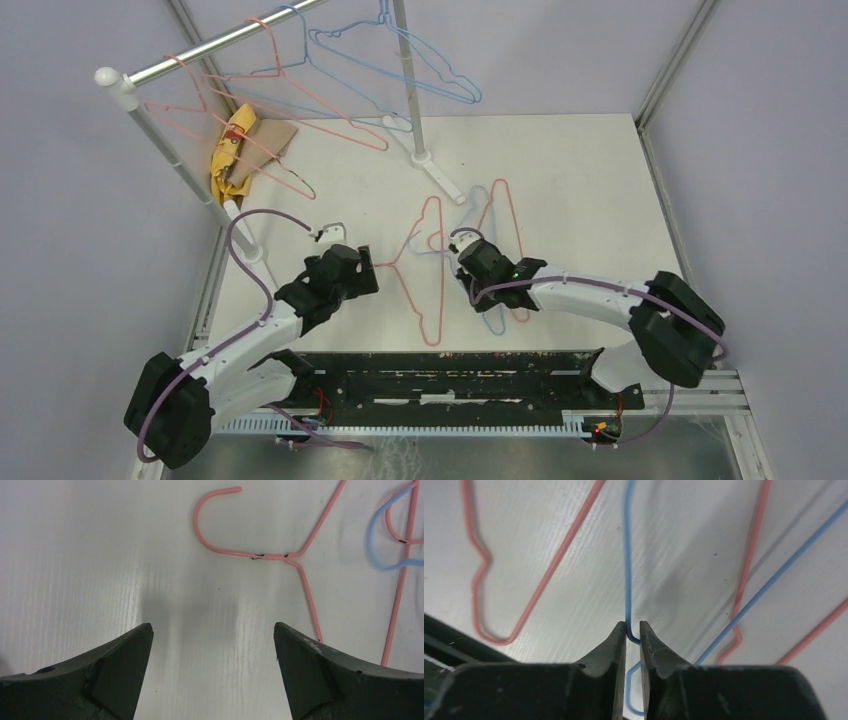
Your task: Organize the hangers
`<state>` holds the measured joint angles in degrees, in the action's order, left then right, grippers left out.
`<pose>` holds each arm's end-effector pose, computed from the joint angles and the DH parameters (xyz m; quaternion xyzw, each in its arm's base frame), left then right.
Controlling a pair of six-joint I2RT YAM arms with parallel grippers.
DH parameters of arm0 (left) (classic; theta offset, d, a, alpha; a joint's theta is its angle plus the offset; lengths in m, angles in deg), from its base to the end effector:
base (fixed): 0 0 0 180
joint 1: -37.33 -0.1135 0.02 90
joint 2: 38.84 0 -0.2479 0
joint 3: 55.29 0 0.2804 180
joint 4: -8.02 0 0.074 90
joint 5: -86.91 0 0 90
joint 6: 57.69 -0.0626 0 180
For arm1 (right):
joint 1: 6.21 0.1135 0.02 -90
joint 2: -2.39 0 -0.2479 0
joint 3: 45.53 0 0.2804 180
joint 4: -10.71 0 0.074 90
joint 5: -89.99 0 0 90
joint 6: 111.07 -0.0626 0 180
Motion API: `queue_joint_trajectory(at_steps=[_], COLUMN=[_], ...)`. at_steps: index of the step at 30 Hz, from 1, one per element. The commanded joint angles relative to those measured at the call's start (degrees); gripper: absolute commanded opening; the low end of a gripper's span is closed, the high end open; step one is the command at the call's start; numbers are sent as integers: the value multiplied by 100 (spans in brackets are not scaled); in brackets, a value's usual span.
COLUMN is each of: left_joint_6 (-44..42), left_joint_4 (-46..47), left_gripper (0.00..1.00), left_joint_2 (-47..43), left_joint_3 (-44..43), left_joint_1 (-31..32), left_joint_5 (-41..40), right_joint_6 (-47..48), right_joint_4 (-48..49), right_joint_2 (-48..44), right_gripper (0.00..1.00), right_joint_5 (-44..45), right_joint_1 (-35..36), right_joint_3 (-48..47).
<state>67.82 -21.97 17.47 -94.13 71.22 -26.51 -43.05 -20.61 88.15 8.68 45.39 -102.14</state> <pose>0.2121 -0.1125 0.1387 -0.0865 0.9114 -0.0467 0.3997 0.2022 0.2398 0.1059 -0.2278 0.9371 0.0935 0.2474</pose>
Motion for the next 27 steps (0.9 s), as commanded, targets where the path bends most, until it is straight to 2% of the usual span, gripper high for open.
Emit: queue_joint_trajectory(at_steps=[1,8,12,13,15,18,20,27], left_joint_6=[78,149,180,187,201,201,210,202], left_joint_4=[26,-53,-107,-111,-103,-101,-72,-35], left_gripper=[97,97,97,97,97,97,97,97], left_joint_2=[-320,-612,-705,-733,-776,-793,-776,-682], left_joint_3=[-12,89,102,111,119,145,155,187], left_joint_1=[30,30,30,30,30,30,30,30], left_joint_5=[-105,-121,-104,-83,-66,-86,-58,-40], right_joint_6=[-308,-544,-512,-494,-565,-733,-973,-1371], right_joint_4=[-307,-350,-362,-524,-646,-538,-415,-276], right_joint_2=[-1160,-2072,-2074,-1947,-1612,-1169,-941,-377], right_gripper=[0,1,1,3,27,32,40,49], right_joint_5=[-400,-1400,-1322,-1225,-1172,-1094,-878,-397], right_joint_1=[-162,-654,-671,-676,-677,-677,-677,-658], right_joint_3=[-233,-439,-438,-453,-407,-245,-135,215])
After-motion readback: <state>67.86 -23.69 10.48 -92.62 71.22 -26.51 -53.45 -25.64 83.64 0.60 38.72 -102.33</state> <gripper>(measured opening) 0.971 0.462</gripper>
